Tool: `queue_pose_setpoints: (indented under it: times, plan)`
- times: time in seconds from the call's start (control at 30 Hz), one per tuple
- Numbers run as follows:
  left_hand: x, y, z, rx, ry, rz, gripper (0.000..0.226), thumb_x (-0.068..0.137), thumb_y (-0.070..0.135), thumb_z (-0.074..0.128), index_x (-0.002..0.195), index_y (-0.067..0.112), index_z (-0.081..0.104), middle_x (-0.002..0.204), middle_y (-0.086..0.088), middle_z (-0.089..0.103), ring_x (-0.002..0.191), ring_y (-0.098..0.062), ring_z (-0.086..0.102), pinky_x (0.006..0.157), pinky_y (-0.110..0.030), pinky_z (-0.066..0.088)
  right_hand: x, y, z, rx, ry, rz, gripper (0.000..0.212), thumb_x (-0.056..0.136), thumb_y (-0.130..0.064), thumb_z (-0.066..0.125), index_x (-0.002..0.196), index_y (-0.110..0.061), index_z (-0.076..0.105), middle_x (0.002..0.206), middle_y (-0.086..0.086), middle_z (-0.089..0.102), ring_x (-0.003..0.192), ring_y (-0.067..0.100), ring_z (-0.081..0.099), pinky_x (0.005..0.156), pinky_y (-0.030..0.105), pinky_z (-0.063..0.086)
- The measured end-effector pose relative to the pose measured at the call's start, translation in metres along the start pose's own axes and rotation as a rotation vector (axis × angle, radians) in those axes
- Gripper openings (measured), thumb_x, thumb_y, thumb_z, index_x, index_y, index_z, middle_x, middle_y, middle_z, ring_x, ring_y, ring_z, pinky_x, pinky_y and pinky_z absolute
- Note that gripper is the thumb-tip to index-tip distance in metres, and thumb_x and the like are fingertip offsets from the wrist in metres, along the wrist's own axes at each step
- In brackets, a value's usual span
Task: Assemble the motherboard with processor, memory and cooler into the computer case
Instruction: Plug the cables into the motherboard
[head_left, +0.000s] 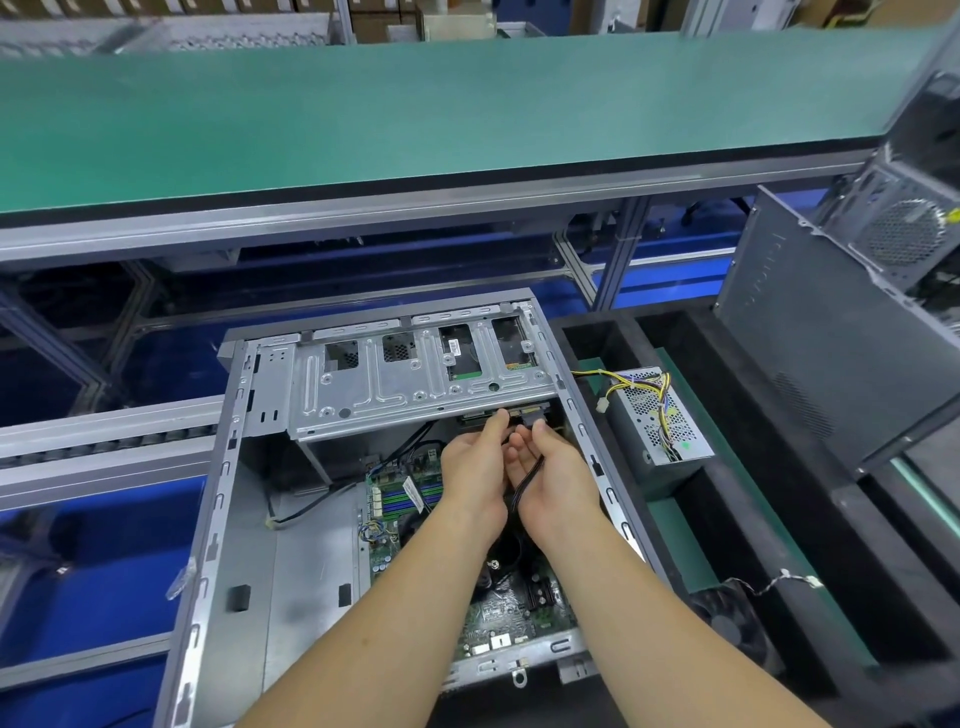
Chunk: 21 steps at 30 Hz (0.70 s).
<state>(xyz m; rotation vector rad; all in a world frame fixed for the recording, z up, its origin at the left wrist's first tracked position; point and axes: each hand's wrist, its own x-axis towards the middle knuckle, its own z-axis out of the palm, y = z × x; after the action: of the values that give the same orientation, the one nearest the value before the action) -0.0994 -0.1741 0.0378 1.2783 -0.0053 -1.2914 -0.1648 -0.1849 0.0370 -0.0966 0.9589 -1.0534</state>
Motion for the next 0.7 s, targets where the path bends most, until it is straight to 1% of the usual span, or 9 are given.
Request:
queue_pose_setpoints:
  times: [0.1, 0.2, 0.33, 0.43, 0.5, 0.53, 0.6, 0.67, 0.7]
  plan:
    - [-0.0009, 0.0011, -0.0013, -0.023, -0.017, -0.013, 0.016, 0.09, 0.017, 0.072, 0.087, 0.003, 0.064, 0.073, -0.005, 0.071, 0.057, -0.008, 0.066, 0.056, -0.022, 0.054, 0.0004, -0.0012, -0.0009, 0.019, -0.008, 0.006, 0.027, 0.102, -0.009, 0.056, 0.126, 0.004, 0.057, 0.099, 0.015, 0.067, 0.088, 0.019, 0.068, 0.082, 0.029, 0.057]
    - [0.0006, 0.0013, -0.003, -0.016, -0.029, -0.022, 0.016, 0.09, 0.017, 0.072, 0.089, 0.005, 0.062, 0.073, -0.004, 0.072, 0.061, -0.01, 0.068, 0.061, -0.026, 0.055, 0.0004, -0.0009, -0.0013, 0.013, 0.0, 0.008, 0.028, 0.102, -0.011, 0.057, 0.126, 0.003, 0.058, 0.103, 0.016, 0.069, 0.09, 0.019, 0.071, 0.08, 0.028, 0.058]
    - [0.0025, -0.0006, -0.0024, -0.007, -0.01, -0.014, 0.02, 0.089, 0.019, 0.073, 0.076, 0.01, 0.061, 0.061, 0.001, 0.067, 0.051, -0.006, 0.06, 0.054, -0.022, 0.052, 0.001, 0.0007, -0.0012, 0.007, 0.009, 0.006, 0.027, 0.101, -0.012, 0.059, 0.124, 0.002, 0.059, 0.097, 0.013, 0.07, 0.083, 0.016, 0.07, 0.075, 0.026, 0.06]
    - [0.0026, -0.0004, -0.0012, -0.004, -0.007, -0.017, 0.019, 0.089, 0.018, 0.073, 0.075, 0.008, 0.063, 0.06, 0.0, 0.067, 0.045, -0.005, 0.058, 0.048, -0.018, 0.049, 0.0018, -0.0005, -0.0007, -0.008, -0.002, 0.001, 0.022, 0.102, -0.014, 0.058, 0.119, 0.0, 0.06, 0.088, 0.01, 0.069, 0.076, 0.015, 0.067, 0.066, 0.023, 0.059]
    - [0.0026, 0.001, -0.0007, 0.008, -0.016, -0.028, 0.018, 0.09, 0.019, 0.072, 0.08, 0.005, 0.065, 0.063, -0.004, 0.065, 0.043, -0.008, 0.053, 0.043, -0.018, 0.043, 0.0029, 0.0009, 0.0017, -0.099, 0.021, -0.027, 0.016, 0.103, -0.015, 0.055, 0.109, -0.003, 0.063, 0.077, 0.008, 0.066, 0.064, 0.014, 0.062, 0.058, 0.024, 0.054]
    - [0.0024, 0.0015, -0.0004, 0.014, -0.023, -0.034, 0.018, 0.09, 0.019, 0.071, 0.082, 0.004, 0.065, 0.063, -0.006, 0.063, 0.042, -0.009, 0.05, 0.041, -0.018, 0.04, 0.0038, 0.0026, 0.0027, -0.175, 0.048, -0.057, 0.014, 0.104, -0.015, 0.053, 0.102, -0.005, 0.063, 0.071, 0.006, 0.064, 0.058, 0.014, 0.058, 0.055, 0.025, 0.049]
    - [0.0022, 0.0015, -0.0008, 0.026, -0.023, -0.037, 0.019, 0.09, 0.02, 0.071, 0.082, 0.003, 0.067, 0.06, -0.006, 0.062, 0.042, -0.011, 0.048, 0.04, -0.018, 0.035, 0.005, 0.0053, 0.0041, -0.312, 0.103, -0.118, 0.018, 0.102, -0.014, 0.051, 0.089, -0.008, 0.062, 0.062, 0.003, 0.058, 0.05, 0.012, 0.05, 0.05, 0.026, 0.039]
    - [0.0019, 0.0022, -0.0015, 0.034, -0.013, -0.024, 0.018, 0.089, 0.02, 0.072, 0.082, 0.005, 0.067, 0.06, -0.005, 0.066, 0.043, -0.012, 0.051, 0.041, -0.02, 0.037, 0.0045, 0.0072, 0.0045, -0.347, 0.123, -0.138, 0.021, 0.102, -0.015, 0.051, 0.083, -0.01, 0.059, 0.058, 0.002, 0.051, 0.045, 0.011, 0.043, 0.047, 0.025, 0.033]
    - [0.0019, 0.0022, -0.0017, 0.031, -0.011, -0.021, 0.018, 0.089, 0.02, 0.073, 0.082, 0.006, 0.065, 0.061, -0.006, 0.068, 0.045, -0.012, 0.054, 0.043, -0.022, 0.04, 0.004, 0.0072, 0.0041, -0.327, 0.123, -0.14, 0.02, 0.102, -0.015, 0.051, 0.084, -0.011, 0.058, 0.057, 0.0, 0.049, 0.044, 0.01, 0.042, 0.046, 0.025, 0.032]
